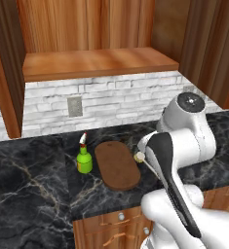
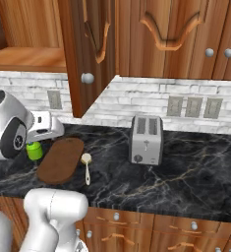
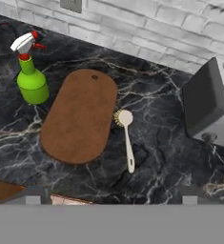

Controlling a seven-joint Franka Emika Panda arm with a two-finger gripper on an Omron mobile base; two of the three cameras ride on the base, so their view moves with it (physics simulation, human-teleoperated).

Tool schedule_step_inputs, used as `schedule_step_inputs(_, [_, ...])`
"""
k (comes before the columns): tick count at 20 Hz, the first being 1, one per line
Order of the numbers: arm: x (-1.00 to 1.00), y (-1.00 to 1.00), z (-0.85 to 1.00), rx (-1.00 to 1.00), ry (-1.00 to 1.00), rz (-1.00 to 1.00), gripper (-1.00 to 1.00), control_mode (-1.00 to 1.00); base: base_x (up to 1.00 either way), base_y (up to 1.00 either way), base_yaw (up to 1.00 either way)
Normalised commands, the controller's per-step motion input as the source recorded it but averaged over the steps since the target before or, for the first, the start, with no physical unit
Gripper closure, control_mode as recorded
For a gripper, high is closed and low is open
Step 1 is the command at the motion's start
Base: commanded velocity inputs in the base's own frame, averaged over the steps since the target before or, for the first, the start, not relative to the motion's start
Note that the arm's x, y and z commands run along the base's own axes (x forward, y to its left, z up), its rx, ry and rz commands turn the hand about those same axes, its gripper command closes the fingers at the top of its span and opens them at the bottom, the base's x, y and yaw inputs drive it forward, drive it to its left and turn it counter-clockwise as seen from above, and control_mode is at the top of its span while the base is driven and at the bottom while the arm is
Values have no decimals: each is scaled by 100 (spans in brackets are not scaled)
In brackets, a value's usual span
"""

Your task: Grab the spray bottle from the cabinet, then place it next to the cutting board for sanitizing. Then grab the dish brush from the countertop next to the sink and place it next to the cutting board.

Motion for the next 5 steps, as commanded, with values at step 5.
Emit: schedule_step_inputs(5, [-100, 3, 78, 8, -34, 0, -100, -100, 0, 0, 0])
